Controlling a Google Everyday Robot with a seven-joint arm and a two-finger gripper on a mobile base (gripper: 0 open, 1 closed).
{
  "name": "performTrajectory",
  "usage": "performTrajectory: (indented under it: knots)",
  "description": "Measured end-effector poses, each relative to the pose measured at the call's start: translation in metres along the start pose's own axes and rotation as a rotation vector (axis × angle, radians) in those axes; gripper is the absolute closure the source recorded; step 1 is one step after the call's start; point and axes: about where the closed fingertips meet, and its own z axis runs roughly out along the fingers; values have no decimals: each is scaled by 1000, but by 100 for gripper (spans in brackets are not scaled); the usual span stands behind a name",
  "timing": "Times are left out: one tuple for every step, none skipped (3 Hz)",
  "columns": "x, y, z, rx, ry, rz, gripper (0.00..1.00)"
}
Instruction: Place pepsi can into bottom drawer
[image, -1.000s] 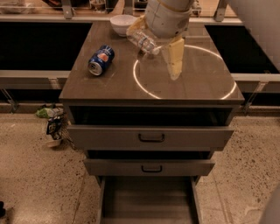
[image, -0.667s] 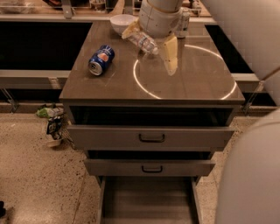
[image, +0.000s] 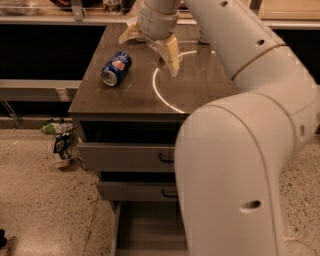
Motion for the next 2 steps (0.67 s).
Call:
performTrajectory:
  knots:
    - [-1,-39,33,30,-48,-79,0]
    - [-6,-69,67,29,-79,-144,0]
